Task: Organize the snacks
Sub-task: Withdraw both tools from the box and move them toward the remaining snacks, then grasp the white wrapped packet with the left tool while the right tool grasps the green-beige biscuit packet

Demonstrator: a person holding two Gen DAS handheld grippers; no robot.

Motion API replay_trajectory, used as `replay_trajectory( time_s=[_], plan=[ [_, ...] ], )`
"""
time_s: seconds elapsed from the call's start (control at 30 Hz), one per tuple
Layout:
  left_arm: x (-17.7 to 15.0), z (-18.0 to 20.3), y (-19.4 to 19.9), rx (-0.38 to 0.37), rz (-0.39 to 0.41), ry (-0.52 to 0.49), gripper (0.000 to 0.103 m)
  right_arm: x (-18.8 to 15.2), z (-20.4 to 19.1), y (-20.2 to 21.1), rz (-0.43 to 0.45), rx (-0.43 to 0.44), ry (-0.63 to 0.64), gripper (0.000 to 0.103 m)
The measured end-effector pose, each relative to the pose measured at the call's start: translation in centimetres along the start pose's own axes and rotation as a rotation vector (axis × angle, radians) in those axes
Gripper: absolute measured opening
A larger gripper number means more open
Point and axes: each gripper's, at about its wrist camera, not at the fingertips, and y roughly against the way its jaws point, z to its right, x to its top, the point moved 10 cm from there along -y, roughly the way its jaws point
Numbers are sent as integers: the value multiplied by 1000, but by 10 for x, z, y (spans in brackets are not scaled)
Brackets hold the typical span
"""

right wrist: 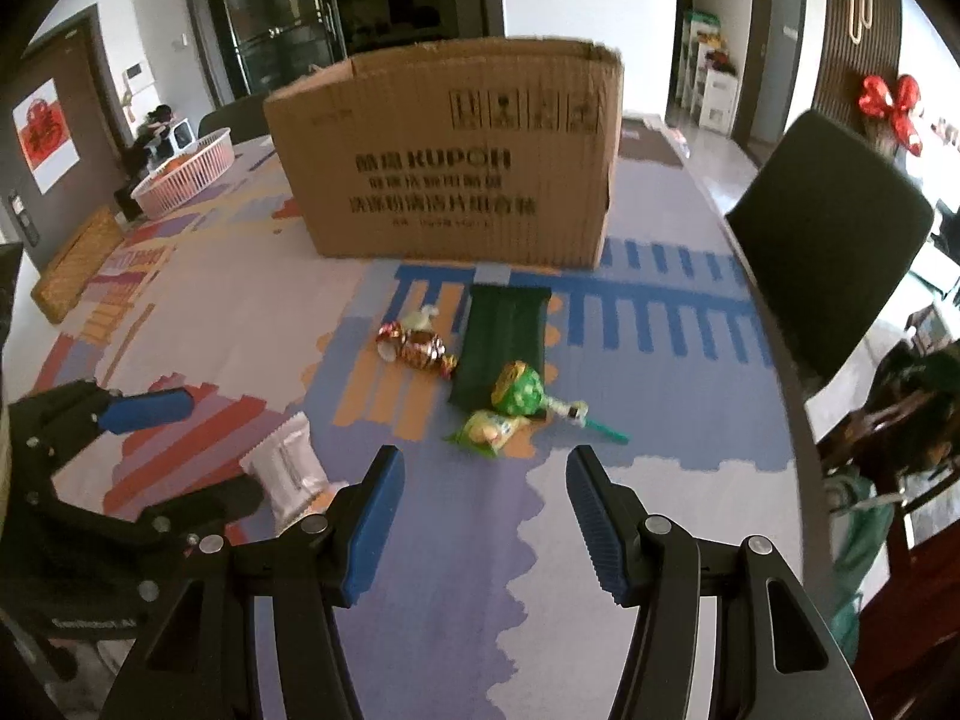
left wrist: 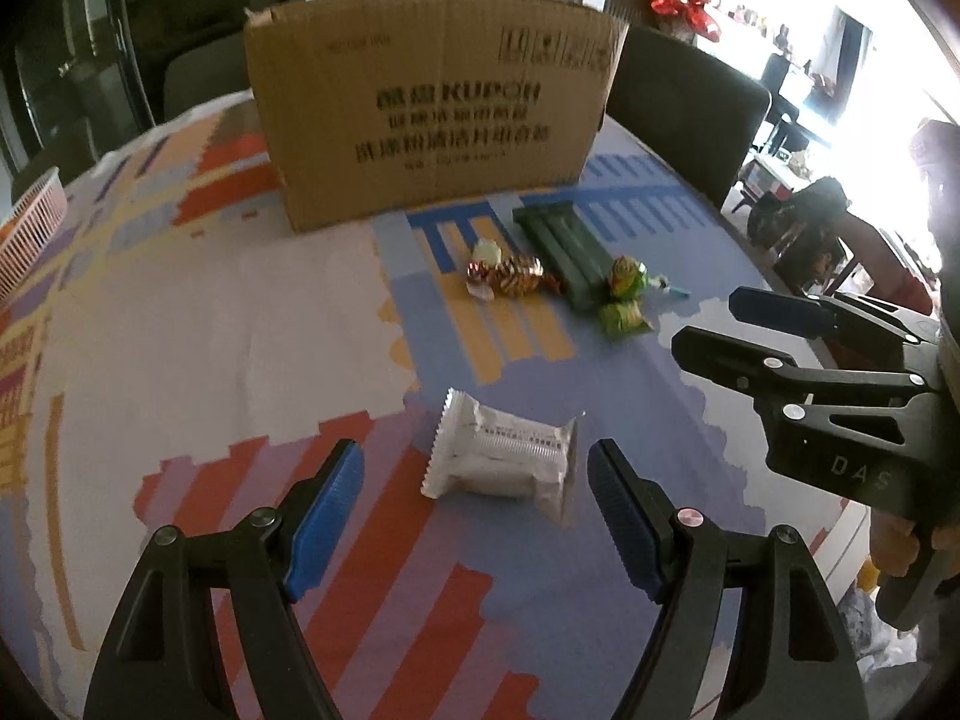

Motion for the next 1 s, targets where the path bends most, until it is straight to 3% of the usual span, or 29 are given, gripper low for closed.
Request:
replay_trajectory(
  time_s=[0.23, 0.6, 0.7, 0.77, 0.8, 1.0],
  plan=[
    [-5, -6, -16, -12, -21, 25, 77, -10, 1, -13, -34, -15, -1, 57],
    [-1, -3, -33, -103, -26, 91, 76, -5, 5, -27, -45, -5, -33, 57],
    [-2, -1, -34, -127, -28, 109, 65, -4, 6, -32, -52, -5, -38, 57],
    [-3, -1, -33, -109, -24, 103, 47, -5, 6, -35, -58, -3, -45, 57],
    [-3, -1, -33, -102, -22, 99, 44, -5, 7, -36, -60, -1, -48, 57],
    [0, -1, -32, -129, -20, 121, 31, -5, 7, -41, -69, 4, -54, 57]
  ],
)
